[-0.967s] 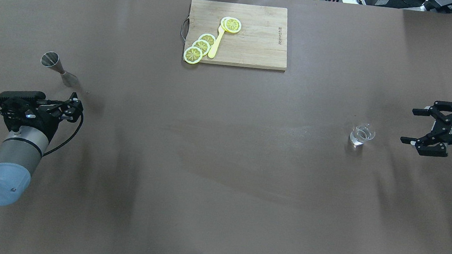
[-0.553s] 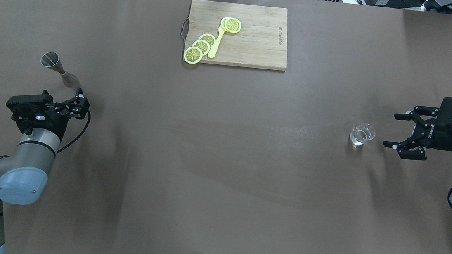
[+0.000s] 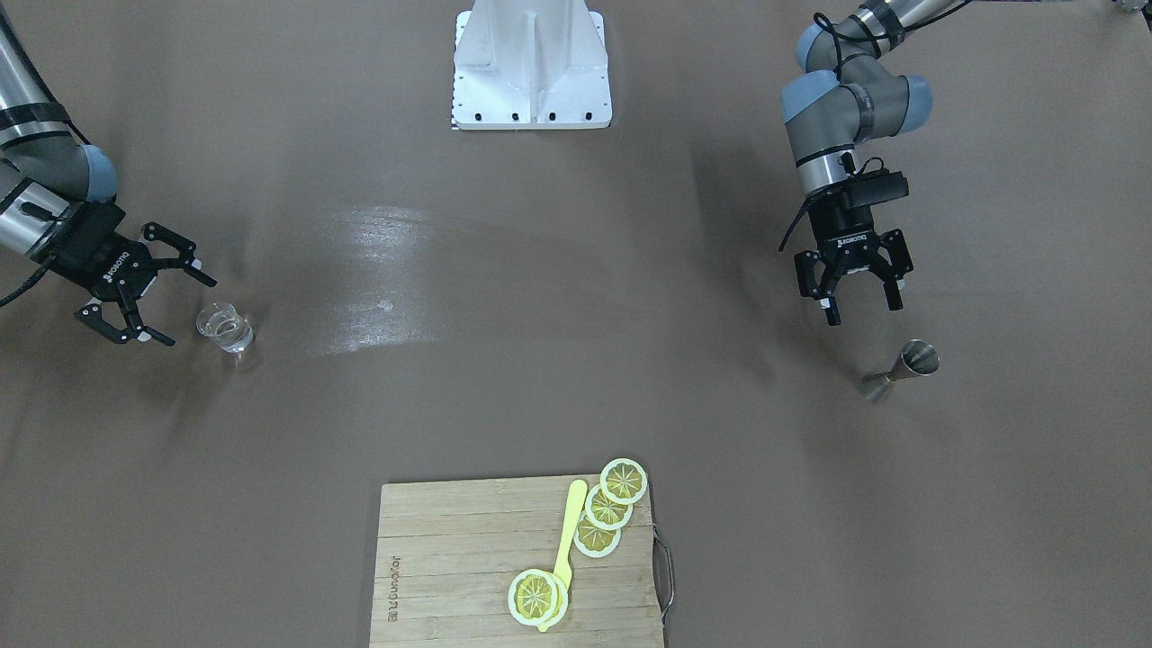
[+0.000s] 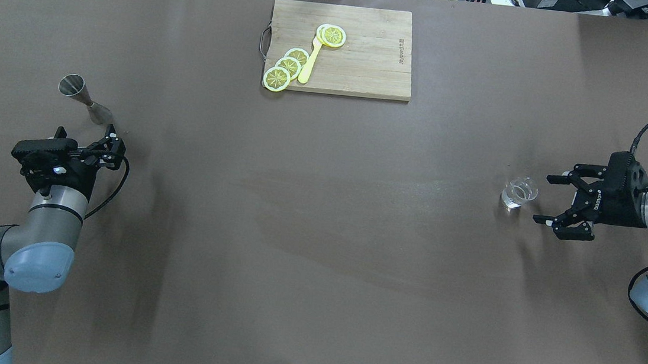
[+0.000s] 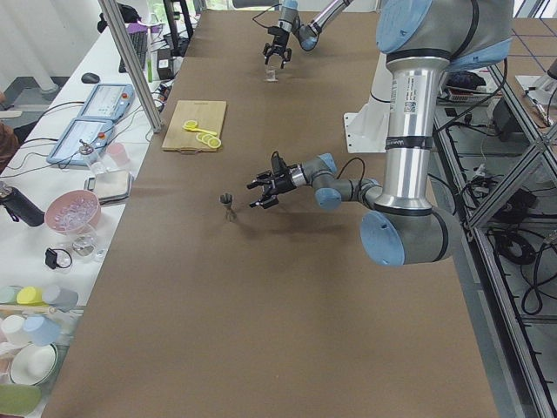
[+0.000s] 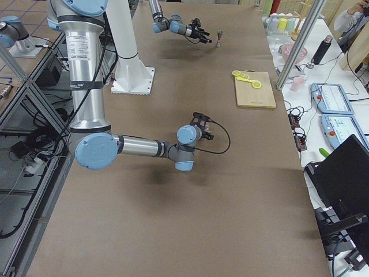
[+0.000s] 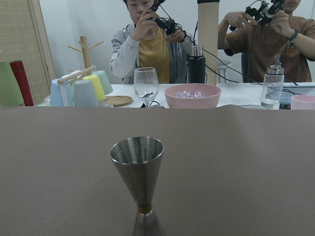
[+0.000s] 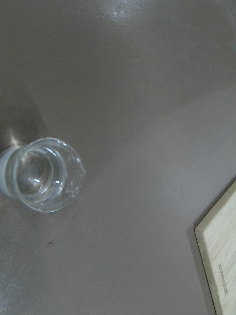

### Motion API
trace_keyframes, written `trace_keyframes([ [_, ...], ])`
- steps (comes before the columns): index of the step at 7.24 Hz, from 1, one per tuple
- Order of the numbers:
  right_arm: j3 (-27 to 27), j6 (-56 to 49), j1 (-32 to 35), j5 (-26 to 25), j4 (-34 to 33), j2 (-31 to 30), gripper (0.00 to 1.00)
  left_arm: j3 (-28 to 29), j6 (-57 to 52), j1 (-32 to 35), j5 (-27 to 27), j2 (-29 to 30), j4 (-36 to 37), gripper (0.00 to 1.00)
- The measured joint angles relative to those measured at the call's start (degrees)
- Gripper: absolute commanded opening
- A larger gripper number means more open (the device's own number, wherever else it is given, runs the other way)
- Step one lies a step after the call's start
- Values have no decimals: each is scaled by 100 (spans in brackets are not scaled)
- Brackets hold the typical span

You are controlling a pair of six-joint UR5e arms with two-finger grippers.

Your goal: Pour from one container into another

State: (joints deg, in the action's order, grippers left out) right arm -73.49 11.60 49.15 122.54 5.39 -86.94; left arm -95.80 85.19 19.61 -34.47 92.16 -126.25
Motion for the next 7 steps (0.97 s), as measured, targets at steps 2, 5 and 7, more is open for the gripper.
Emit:
trace_keyframes([
  [2,39,8,-24,-83,-3,31,100,245,311,-3,11,-16,-11,94],
  [5,113,105,-35,-107,6,118,100,401,465,-10,66,86,-22,94],
  [7,195,147,-37,-113,1,248,100,457,471,-35,295,144,-2,94],
])
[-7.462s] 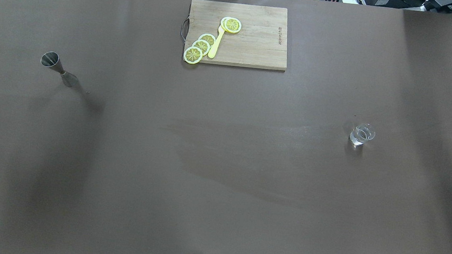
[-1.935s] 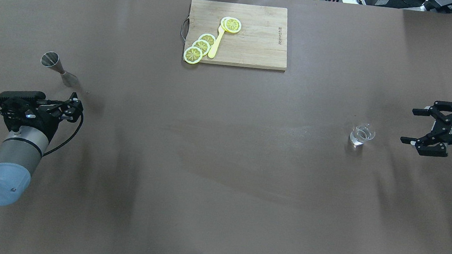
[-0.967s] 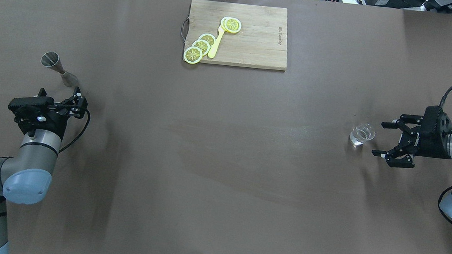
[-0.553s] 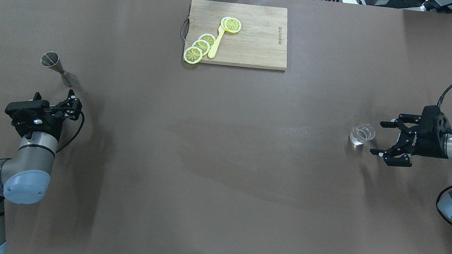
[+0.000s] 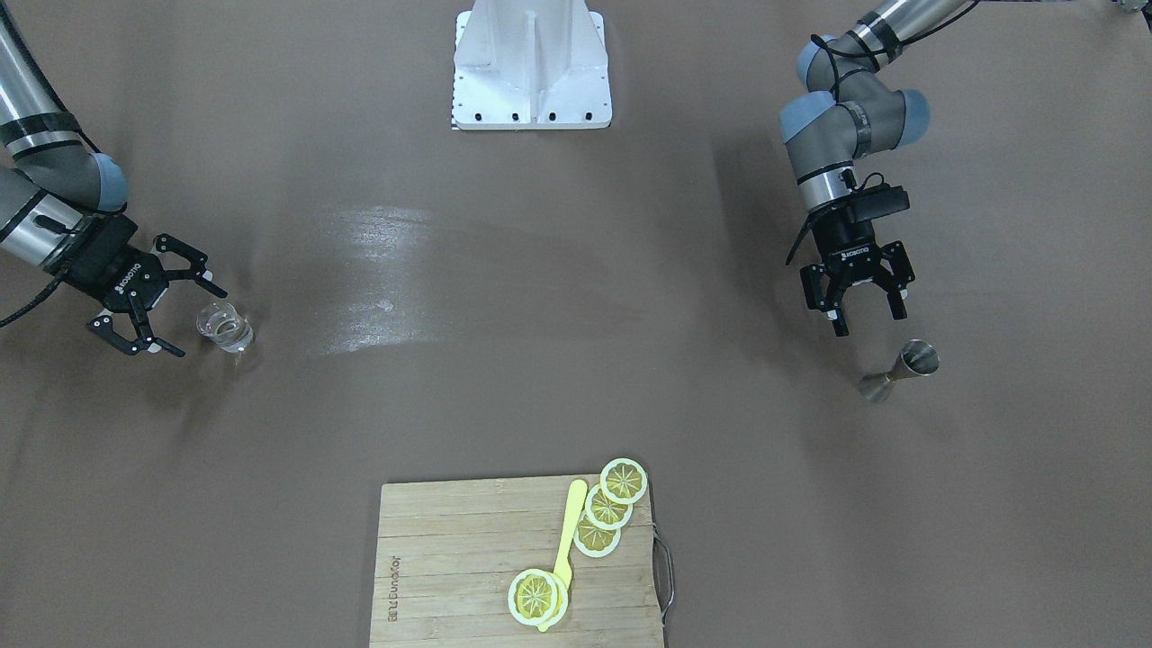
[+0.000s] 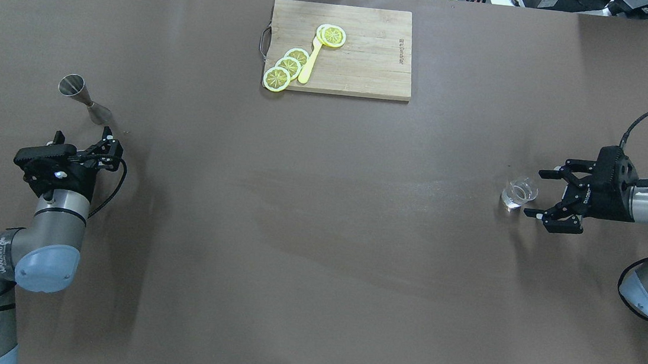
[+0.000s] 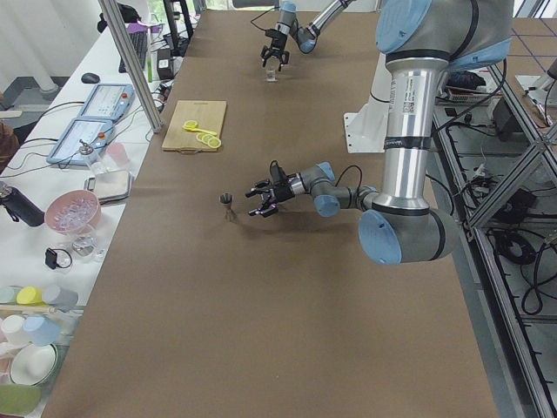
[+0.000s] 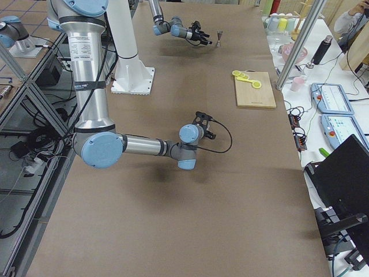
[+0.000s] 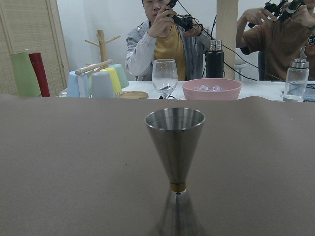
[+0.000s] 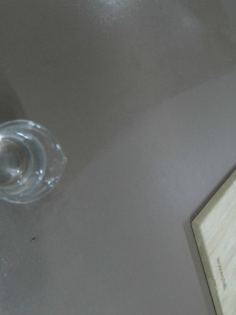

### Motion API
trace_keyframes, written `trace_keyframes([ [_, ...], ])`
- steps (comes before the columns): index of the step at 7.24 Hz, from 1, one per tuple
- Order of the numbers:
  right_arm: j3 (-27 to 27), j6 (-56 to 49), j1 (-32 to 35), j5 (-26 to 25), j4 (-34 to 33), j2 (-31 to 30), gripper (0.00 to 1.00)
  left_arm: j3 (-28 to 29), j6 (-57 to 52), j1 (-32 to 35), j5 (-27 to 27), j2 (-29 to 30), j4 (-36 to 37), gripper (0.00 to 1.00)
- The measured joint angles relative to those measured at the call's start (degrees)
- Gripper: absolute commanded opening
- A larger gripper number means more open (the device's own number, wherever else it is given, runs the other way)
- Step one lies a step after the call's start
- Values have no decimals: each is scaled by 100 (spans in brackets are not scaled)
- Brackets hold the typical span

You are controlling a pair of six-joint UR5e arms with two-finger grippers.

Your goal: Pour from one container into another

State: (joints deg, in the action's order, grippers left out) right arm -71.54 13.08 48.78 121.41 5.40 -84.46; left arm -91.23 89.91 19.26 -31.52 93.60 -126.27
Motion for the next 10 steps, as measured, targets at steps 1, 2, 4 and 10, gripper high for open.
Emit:
trace_keyframes([
  [1,28,60,0,-11,-7,48,100,52,0,-5,182,6,4,94],
  [2,46,112,0,-49,-15,78,100,83,1,-5,371,8,7,94],
  [4,58,343,-3,-183,-19,93,100,127,3,18,533,36,22,94],
  [10,-88,912,-300,-486,5,42,100,665,51,356,499,487,29,94],
])
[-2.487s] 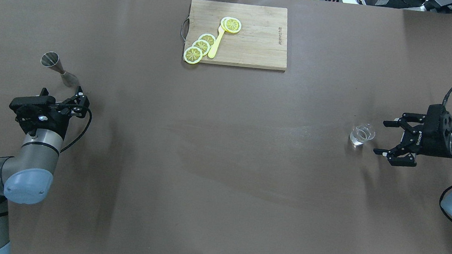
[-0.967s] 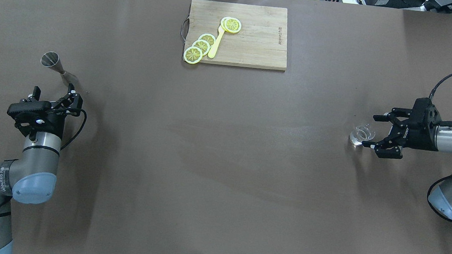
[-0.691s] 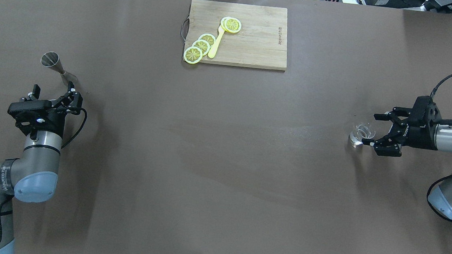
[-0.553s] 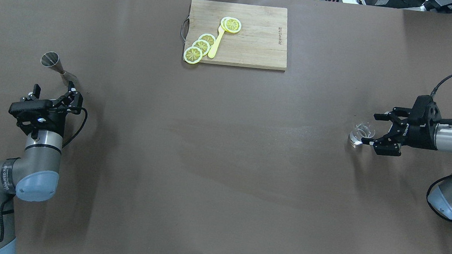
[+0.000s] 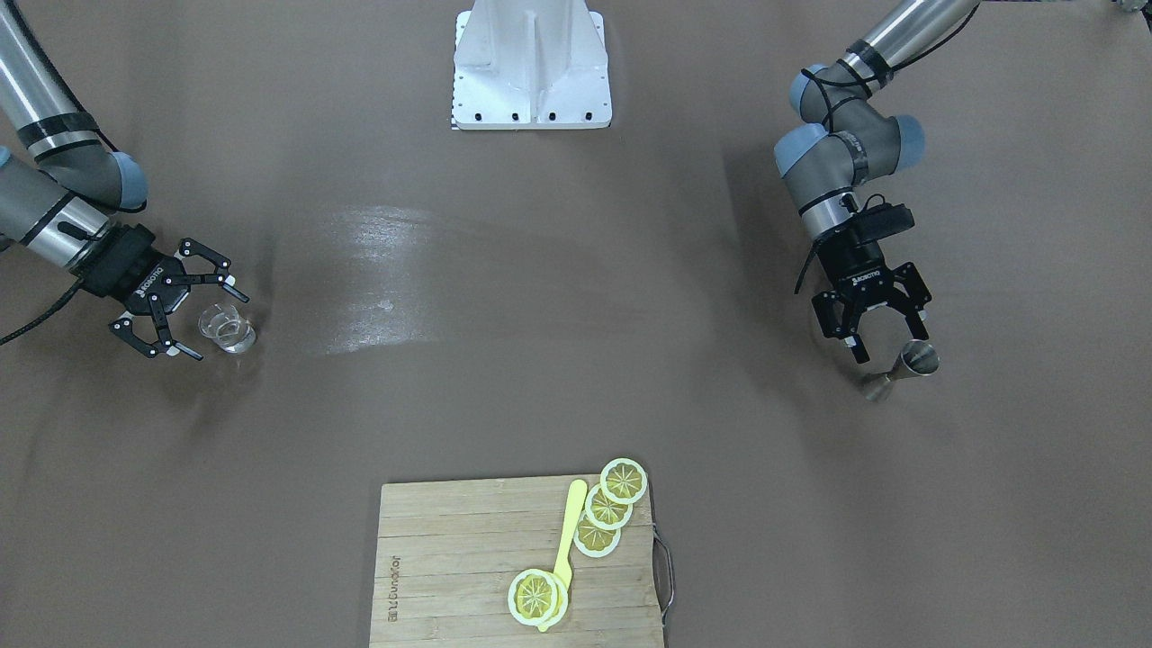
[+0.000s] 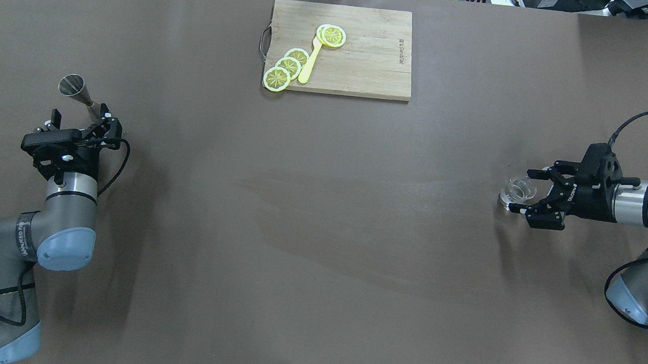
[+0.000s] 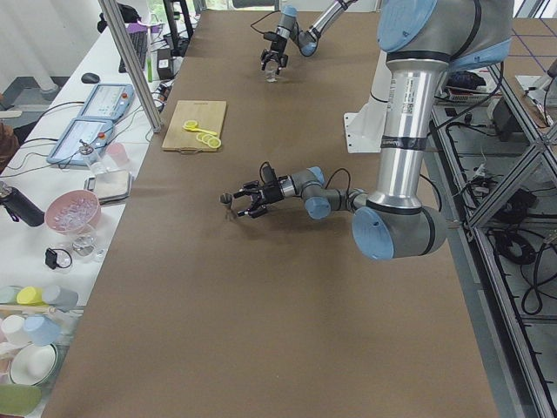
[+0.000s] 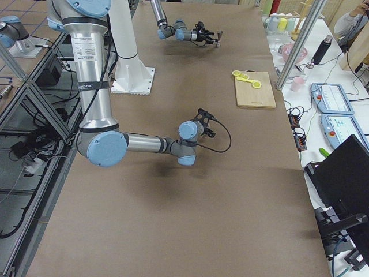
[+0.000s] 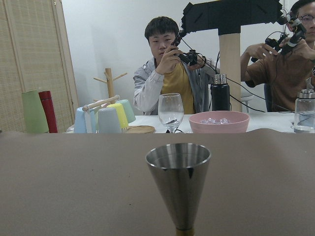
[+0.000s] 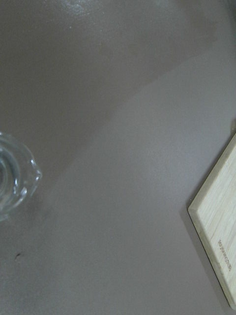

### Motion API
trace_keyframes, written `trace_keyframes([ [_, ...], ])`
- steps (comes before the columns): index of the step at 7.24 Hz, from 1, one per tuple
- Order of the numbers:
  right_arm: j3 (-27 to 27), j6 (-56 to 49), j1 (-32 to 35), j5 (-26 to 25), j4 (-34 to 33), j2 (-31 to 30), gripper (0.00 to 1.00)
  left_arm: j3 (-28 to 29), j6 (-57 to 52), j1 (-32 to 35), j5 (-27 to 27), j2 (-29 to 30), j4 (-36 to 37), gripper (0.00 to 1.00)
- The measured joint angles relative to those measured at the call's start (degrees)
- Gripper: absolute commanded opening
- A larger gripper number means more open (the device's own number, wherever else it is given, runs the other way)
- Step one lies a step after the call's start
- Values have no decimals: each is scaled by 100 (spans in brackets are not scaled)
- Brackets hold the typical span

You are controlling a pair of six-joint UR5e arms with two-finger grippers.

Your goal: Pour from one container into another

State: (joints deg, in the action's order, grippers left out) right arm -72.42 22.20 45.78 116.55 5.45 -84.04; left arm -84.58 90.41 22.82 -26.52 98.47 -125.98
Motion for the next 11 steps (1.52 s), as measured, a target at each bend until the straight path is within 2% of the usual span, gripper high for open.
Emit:
trace_keyframes([
  [7,-20,334,-86,-593,-63,-25,100,359,-13,126,15,263,36,96],
  [8,-22,393,-117,-633,-65,-25,100,389,-7,119,15,269,43,95],
  [10,-23,489,-219,-716,-68,-25,100,495,115,98,24,352,49,87],
  [11,-28,508,-262,-739,-69,-25,100,538,191,97,29,389,52,86],
])
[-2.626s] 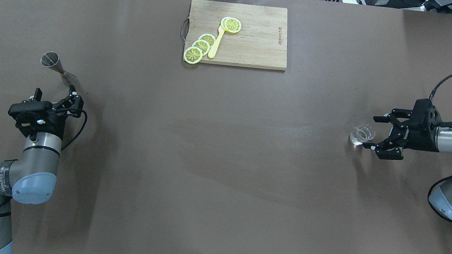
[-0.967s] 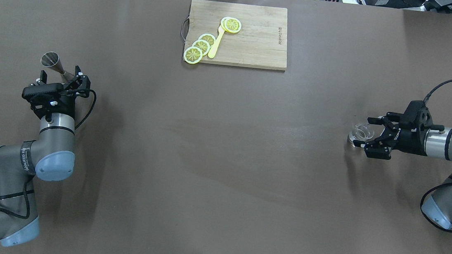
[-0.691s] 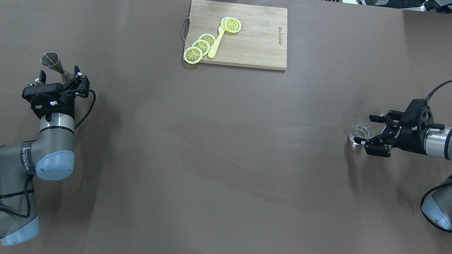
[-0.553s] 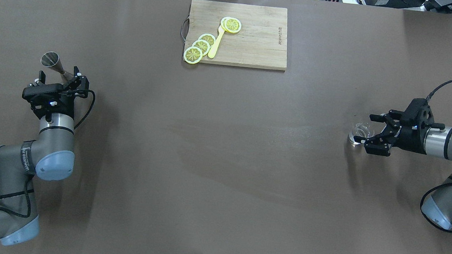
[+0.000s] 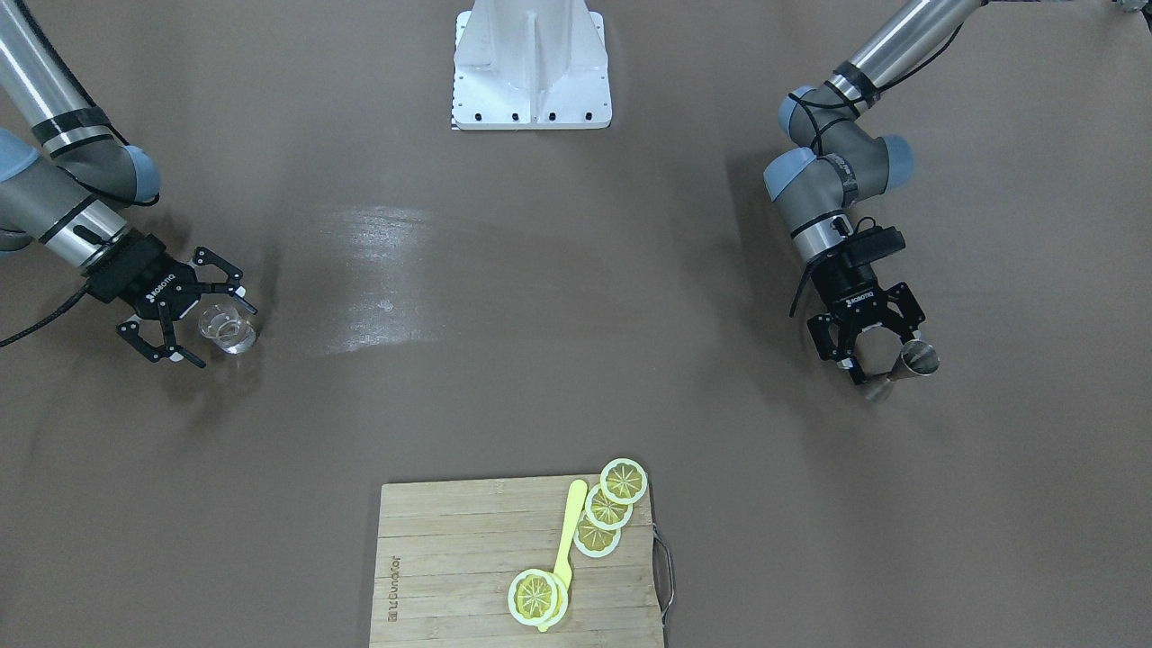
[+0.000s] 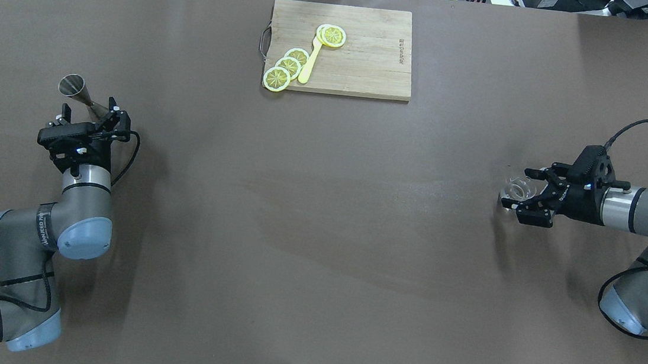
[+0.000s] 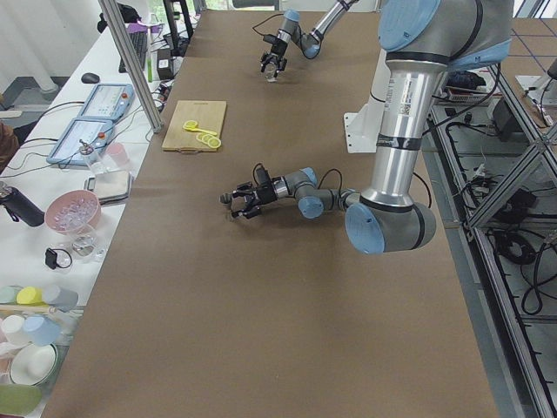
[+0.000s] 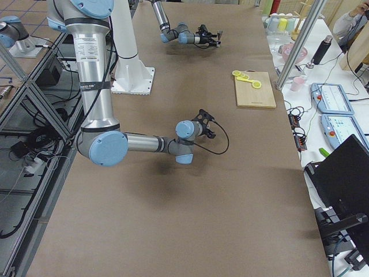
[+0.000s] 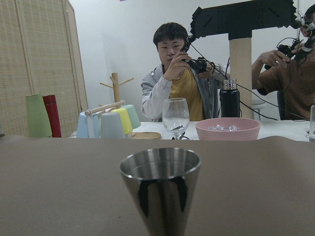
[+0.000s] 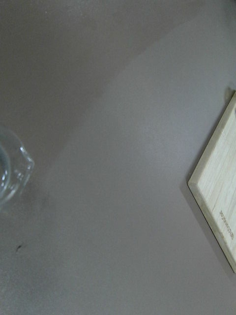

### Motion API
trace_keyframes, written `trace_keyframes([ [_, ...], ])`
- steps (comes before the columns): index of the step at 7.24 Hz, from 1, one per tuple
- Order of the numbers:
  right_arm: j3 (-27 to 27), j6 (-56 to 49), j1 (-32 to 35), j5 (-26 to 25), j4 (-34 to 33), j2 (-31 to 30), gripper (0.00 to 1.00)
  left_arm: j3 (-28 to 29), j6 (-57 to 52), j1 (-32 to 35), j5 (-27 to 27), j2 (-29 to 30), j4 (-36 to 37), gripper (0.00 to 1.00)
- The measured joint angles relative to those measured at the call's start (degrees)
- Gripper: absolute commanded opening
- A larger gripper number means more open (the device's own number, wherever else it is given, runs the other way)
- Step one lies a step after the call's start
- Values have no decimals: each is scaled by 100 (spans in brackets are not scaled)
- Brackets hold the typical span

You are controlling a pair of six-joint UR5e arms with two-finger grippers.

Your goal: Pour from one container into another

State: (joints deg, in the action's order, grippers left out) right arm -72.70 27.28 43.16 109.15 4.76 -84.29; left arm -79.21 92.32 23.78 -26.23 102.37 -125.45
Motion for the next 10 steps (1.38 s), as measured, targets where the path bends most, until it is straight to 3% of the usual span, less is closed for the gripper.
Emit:
trace_keyframes([
  [1,-4,4,-35,-35,-1,0,89,18,30,4,3,19,4,86],
  [2,-12,6,-71,-97,-3,0,68,24,37,9,6,22,13,86],
  [3,-23,4,-97,-146,-9,0,56,21,42,16,14,18,20,85],
  [4,-34,0,-108,-172,-12,-6,58,8,55,26,26,13,19,78],
  [5,-38,-2,-111,-197,-14,-14,59,-1,90,33,34,12,17,68],
  [6,-41,-2,-113,-228,-16,-23,59,-4,132,39,37,11,17,42],
  [7,-42,-7,-114,-253,-18,-34,60,-4,154,49,37,11,16,26],
  [8,-45,-17,-114,-272,-18,-49,58,1,165,67,33,11,18,3],
  [10,-83,-38,-114,-288,-18,-73,36,15,155,136,35,-9,23,0],
])
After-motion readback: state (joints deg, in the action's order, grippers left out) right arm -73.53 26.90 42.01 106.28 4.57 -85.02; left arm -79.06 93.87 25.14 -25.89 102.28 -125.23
